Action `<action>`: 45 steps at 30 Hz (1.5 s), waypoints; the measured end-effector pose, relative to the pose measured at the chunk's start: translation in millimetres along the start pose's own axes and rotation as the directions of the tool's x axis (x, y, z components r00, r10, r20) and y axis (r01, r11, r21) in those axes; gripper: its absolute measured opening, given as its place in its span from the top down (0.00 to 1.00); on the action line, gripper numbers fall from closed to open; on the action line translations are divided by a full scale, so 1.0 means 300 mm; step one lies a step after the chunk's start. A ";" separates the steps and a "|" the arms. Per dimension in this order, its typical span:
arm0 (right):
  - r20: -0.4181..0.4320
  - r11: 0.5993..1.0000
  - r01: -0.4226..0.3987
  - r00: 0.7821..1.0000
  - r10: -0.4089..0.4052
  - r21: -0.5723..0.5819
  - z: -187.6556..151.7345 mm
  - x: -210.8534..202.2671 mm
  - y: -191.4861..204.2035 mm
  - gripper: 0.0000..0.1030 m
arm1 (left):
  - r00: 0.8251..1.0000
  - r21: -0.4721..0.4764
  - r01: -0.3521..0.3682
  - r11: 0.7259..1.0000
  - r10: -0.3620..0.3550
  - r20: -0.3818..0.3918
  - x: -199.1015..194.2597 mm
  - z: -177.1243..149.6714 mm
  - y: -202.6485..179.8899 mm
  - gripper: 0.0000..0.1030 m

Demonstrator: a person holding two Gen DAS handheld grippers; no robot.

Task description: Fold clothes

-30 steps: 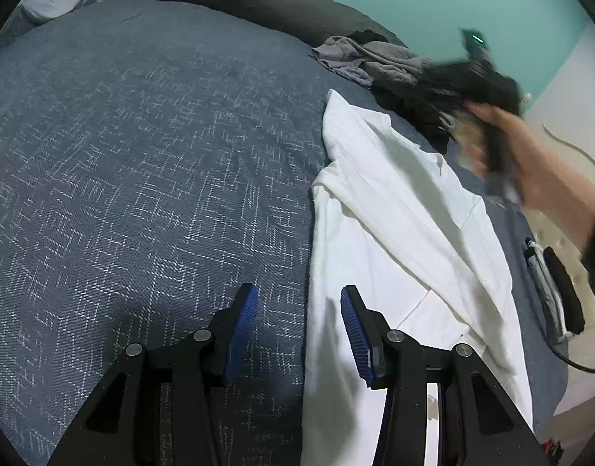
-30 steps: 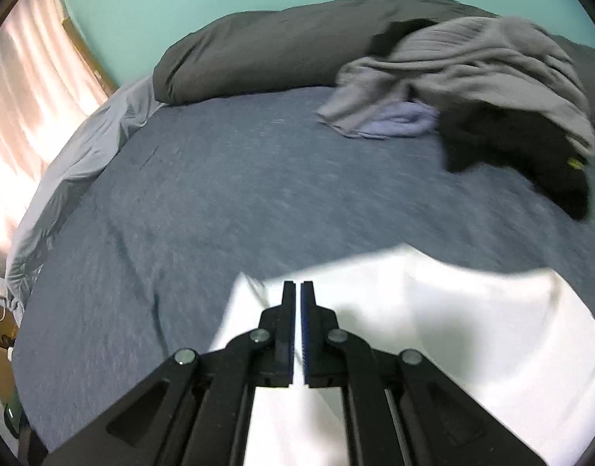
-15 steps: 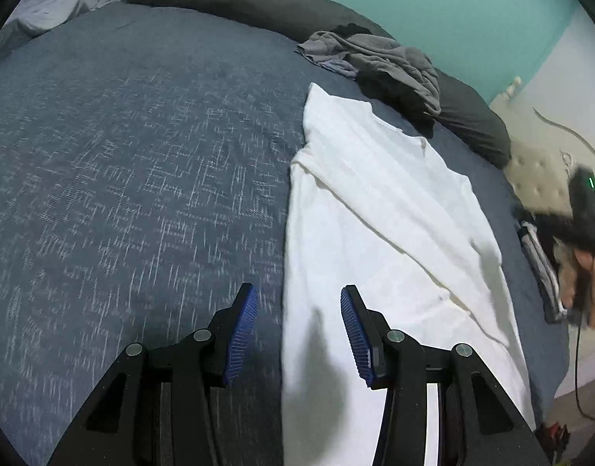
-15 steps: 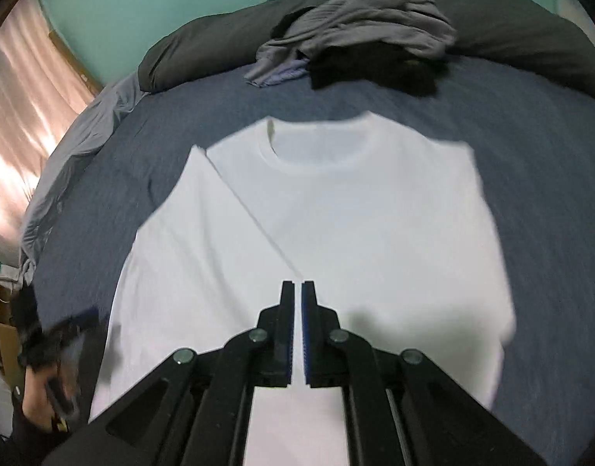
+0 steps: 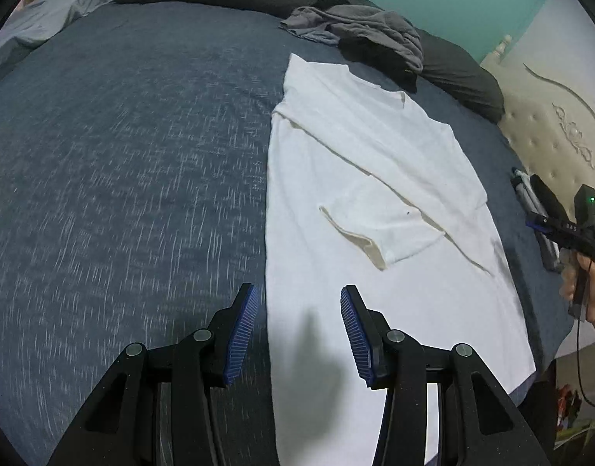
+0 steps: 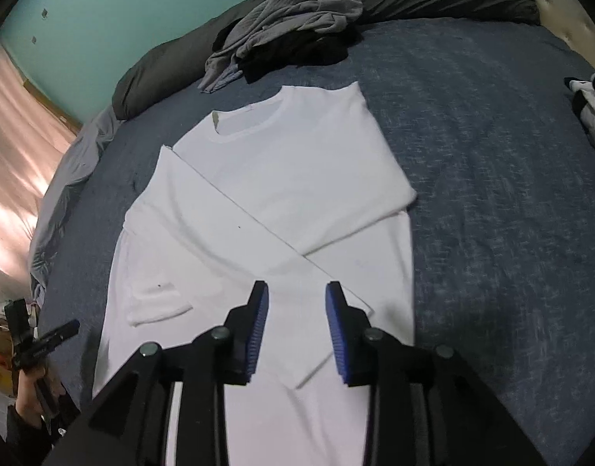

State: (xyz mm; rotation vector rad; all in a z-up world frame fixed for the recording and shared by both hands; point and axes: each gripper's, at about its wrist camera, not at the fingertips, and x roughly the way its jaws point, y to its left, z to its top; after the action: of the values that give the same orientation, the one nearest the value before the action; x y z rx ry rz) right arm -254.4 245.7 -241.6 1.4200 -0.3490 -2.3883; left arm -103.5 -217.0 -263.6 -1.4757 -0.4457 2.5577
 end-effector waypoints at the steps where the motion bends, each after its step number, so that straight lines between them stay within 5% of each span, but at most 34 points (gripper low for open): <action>1: 0.000 1.000 -0.010 1.000 0.010 -0.010 0.009 0.022 0.017 0.70 | 1.000 -0.008 -0.004 1.000 0.004 0.005 -0.003 -0.008 -0.001 0.53; 5: -0.014 0.997 -0.034 0.999 0.033 -0.071 0.045 0.109 0.085 0.68 | 1.000 -0.018 -0.008 1.000 0.009 0.022 0.022 -0.025 -0.021 0.53; 8: -0.031 0.992 -0.031 0.999 0.027 -0.124 0.073 0.186 0.134 0.54 | 0.999 -0.024 -0.008 1.000 0.009 0.032 0.061 -0.035 -0.037 0.53; 20: -0.065 0.957 0.033 0.996 -0.054 -0.289 0.134 0.461 0.214 0.54 | 0.996 -0.028 0.001 1.000 0.001 0.085 0.175 -0.036 -0.064 0.53; 26: -0.110 0.937 0.043 0.990 -0.087 -0.348 0.108 0.512 0.203 0.72 | 0.997 -0.019 0.018 1.000 -0.017 0.080 0.198 -0.048 -0.070 0.53; 31: -0.099 0.935 0.033 0.992 -0.073 -0.352 0.096 0.491 0.189 0.97 | 0.997 -0.020 0.013 1.000 -0.012 0.075 0.206 -0.059 -0.066 0.53; 45: -0.003 0.941 0.088 0.996 -0.094 -0.328 0.124 0.433 0.167 0.98 | 0.997 -0.024 0.002 1.000 0.000 0.083 0.195 -0.062 -0.059 0.53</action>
State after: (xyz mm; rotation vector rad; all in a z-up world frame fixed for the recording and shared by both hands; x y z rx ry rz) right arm -336.4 148.3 -308.9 1.3265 0.1205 -2.3639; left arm -117.0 -180.6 -314.4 -1.3801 -0.4905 2.6296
